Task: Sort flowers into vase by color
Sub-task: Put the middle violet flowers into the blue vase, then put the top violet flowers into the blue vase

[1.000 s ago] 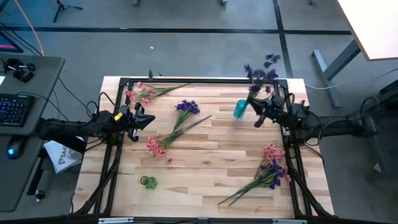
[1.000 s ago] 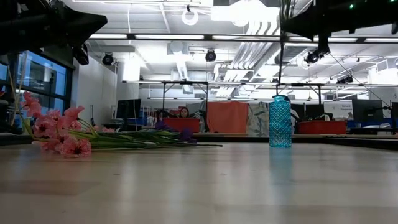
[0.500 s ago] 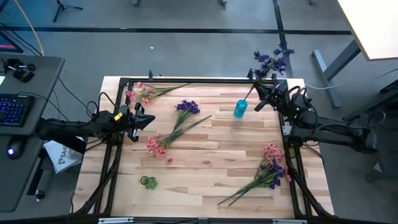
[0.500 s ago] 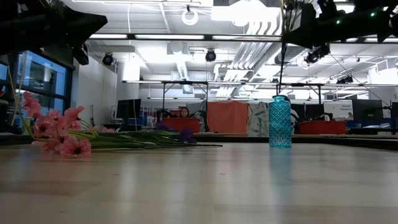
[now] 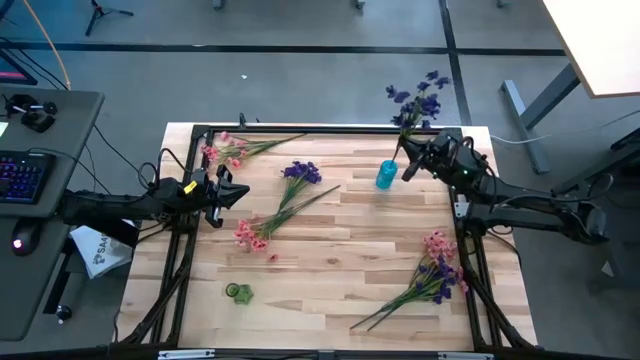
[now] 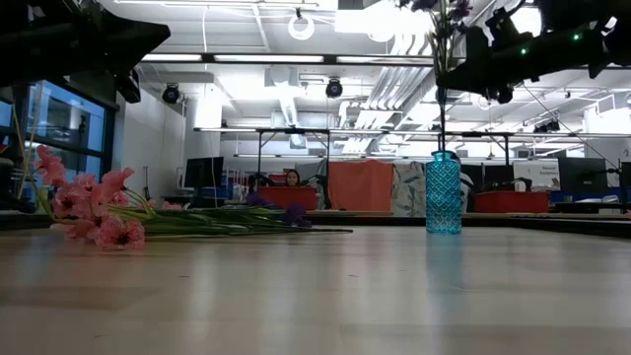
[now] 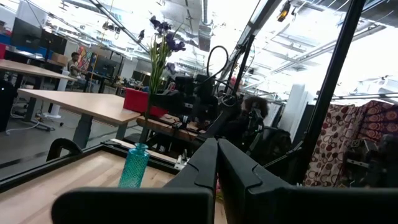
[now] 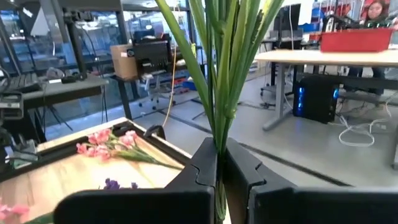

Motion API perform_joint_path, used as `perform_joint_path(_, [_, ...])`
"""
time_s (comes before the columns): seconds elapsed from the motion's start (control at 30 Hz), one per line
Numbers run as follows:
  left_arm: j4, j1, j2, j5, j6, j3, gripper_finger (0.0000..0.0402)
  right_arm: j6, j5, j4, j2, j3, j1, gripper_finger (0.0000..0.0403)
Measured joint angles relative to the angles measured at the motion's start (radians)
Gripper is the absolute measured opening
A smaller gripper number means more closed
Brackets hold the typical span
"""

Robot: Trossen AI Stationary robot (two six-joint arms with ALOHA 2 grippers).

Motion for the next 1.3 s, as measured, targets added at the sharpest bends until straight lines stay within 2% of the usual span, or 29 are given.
perform_joint_path(0.13, [0.0, 0.0, 0.0, 0.0, 0.0, 0.0, 0.0001, 0.001, 0.0, -0.023, 0.0, 0.0, 0.0, 0.0003])
perform_joint_path(0.27, [0.0, 0.0, 0.0, 0.0, 0.0, 0.0, 0.0001, 0.008, 0.0, -0.029, 0.0, 0.001, 0.0, 0.0034])
perform_joint_path(0.4, [0.0, 0.0, 0.0, 0.0, 0.0, 0.0, 0.0001, 0.009, 0.0, -0.169, 0.0, 0.062, 0.001, 0.0099])
perform_joint_path(0.63, [0.0, 0.0, 0.0, 0.0, 0.0, 0.0, 0.0001, 0.054, 0.0, -0.59, 0.0, 0.232, 0.001, 0.0225])
perform_joint_path(0.8, [0.0, 0.0, 0.0, 0.0, 0.0, 0.0, 0.0001, 0.106, -0.046, -0.762, 0.0, 0.321, 0.001, 0.0284])
perform_joint_path(0.97, [0.0, 0.0, 0.0, 0.0, 0.0, 0.0, 0.0001, 0.112, -0.164, -0.9, 0.0, 0.388, 0.001, 0.0304])
perform_joint_path(1.13, [0.0, 0.0, 0.0, 0.0, 0.0, 0.0, 0.0001, 0.115, -0.226, -1.148, 0.0, 0.487, 0.001, 0.0304])
perform_joint_path(1.3, [0.0, 0.0, 0.0, 0.0, 0.0, 0.0, 0.0001, 0.221, -0.36, -1.356, -0.002, 0.559, 0.001, 0.0304])
